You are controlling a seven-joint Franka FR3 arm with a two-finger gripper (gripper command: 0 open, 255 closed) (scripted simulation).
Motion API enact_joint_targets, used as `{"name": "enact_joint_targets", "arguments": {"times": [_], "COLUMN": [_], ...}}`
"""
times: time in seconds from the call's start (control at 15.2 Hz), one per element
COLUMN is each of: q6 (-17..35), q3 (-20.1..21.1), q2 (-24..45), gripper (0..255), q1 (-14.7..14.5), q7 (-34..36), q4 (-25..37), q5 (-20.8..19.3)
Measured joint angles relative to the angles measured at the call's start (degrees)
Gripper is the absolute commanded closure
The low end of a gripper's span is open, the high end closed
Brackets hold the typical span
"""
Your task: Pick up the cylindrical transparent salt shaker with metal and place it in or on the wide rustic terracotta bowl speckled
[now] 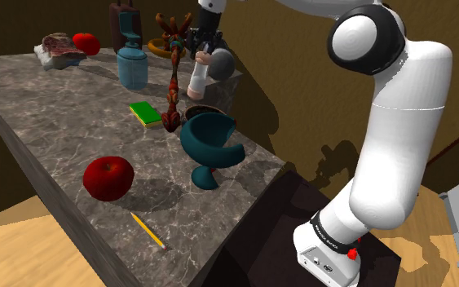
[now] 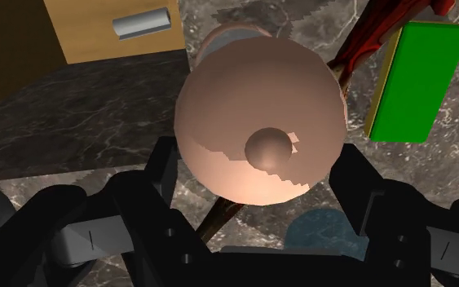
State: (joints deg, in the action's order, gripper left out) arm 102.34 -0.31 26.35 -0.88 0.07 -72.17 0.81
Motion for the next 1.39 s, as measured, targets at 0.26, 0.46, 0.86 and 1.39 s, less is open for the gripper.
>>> {"name": "enact_joint_targets", "arguments": {"times": [0.26,0.46,0.86,1.39], "q6": [-3.2,-6.2,-12.1,-14.3], "q3": [0.0,0.0,0.0,0.3], "q2": [0.5,1.5,3.6,-2.7], "gripper": [255,255,255,255], "q1": [0.0,0.0,0.1,-1.1], "q7": [0.1,0.1,0.0,1.6], "q4": [3.7,7.7,15.8,11.7], "q5": [0.0,0.0,0.0,-0.2]}}
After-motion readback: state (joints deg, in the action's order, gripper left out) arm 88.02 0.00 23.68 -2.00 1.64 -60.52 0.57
